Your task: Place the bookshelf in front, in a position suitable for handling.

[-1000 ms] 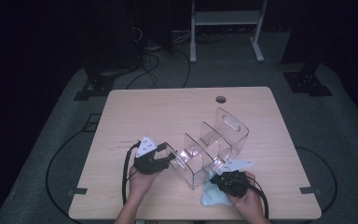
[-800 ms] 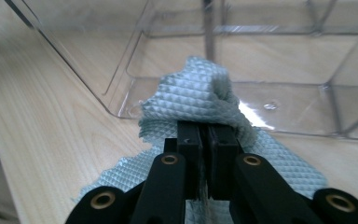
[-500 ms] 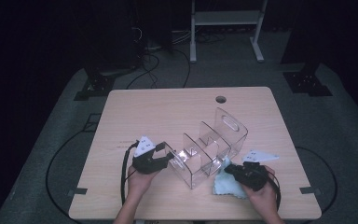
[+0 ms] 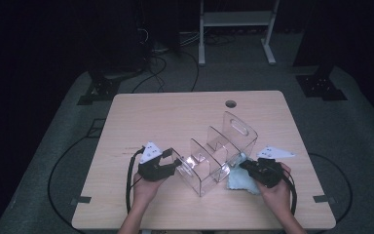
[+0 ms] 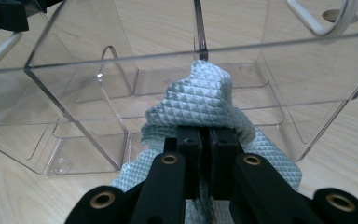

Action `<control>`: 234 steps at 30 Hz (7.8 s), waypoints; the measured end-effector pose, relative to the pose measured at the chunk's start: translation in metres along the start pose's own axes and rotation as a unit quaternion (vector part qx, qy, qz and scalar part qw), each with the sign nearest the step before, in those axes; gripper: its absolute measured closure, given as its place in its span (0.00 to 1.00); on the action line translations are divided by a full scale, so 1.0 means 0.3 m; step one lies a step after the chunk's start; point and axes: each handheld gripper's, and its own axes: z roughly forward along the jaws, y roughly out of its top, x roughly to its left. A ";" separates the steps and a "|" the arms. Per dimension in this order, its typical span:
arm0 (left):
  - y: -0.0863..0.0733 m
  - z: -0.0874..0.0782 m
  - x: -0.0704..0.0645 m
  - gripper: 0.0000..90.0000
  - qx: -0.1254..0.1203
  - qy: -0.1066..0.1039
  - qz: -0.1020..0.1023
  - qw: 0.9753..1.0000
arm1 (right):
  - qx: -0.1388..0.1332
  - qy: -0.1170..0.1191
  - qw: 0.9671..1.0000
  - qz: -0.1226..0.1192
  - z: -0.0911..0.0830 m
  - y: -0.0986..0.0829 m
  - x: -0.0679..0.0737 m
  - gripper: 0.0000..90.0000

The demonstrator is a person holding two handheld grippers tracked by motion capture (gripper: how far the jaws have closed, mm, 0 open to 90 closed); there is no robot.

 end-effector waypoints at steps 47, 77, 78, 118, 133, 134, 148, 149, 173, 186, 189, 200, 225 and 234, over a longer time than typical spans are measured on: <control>0.000 -0.001 0.003 0.51 -0.001 -0.005 -0.001 1.000 | 0.001 -0.065 0.997 0.043 0.021 0.027 -0.206 0.95; -0.002 0.000 -0.001 0.51 -0.003 0.000 -0.004 1.000 | -0.021 0.061 0.998 -0.024 -0.118 -0.047 0.088 0.95; -0.002 0.000 -0.001 0.51 -0.003 0.000 -0.004 1.000 | -0.022 0.068 0.997 -0.029 -0.118 -0.044 0.110 0.95; -0.007 0.040 -0.108 0.46 -0.008 -0.020 -0.012 1.000 | -0.015 0.120 0.989 -0.080 -0.129 0.112 0.314 0.95; -0.008 0.038 -0.107 0.50 -0.010 -0.030 -0.009 0.999 | -0.006 0.121 0.989 -0.083 -0.122 0.139 0.322 0.95; -0.008 0.039 -0.109 0.50 -0.011 -0.030 -0.008 0.999 | -0.005 0.121 0.989 -0.081 -0.124 0.138 0.320 0.95; -0.009 0.045 -0.131 0.51 -0.014 -0.033 -0.003 0.999 | 0.018 0.121 0.988 -0.090 -0.096 0.195 0.325 0.95; -0.009 0.047 -0.134 0.51 -0.015 -0.034 -0.003 0.999 | 0.021 0.121 0.988 -0.092 -0.089 0.204 0.327 0.95; -0.005 0.054 -0.151 0.51 -0.014 -0.048 0.010 0.999 | 0.035 0.126 0.985 -0.110 -0.087 0.219 0.322 0.94; -0.005 0.054 -0.147 0.51 -0.014 -0.051 0.016 0.998 | 0.032 0.126 0.985 -0.111 -0.082 0.217 0.324 0.94; -0.004 0.054 -0.146 0.51 -0.012 -0.051 0.016 0.998 | 0.028 0.126 0.986 -0.108 -0.113 0.188 0.314 0.94; -0.001 0.057 -0.153 0.51 -0.010 -0.070 0.025 0.997 | 0.014 0.097 0.987 -0.124 -0.180 0.123 0.316 0.94; -0.002 0.058 -0.168 0.52 -0.010 -0.117 0.051 0.992 | 0.005 0.075 0.993 -0.094 -0.186 0.127 0.187 0.93; -0.001 0.064 -0.190 0.53 -0.006 -0.135 0.070 0.988 | 0.006 0.053 0.995 -0.083 -0.182 0.144 0.126 0.91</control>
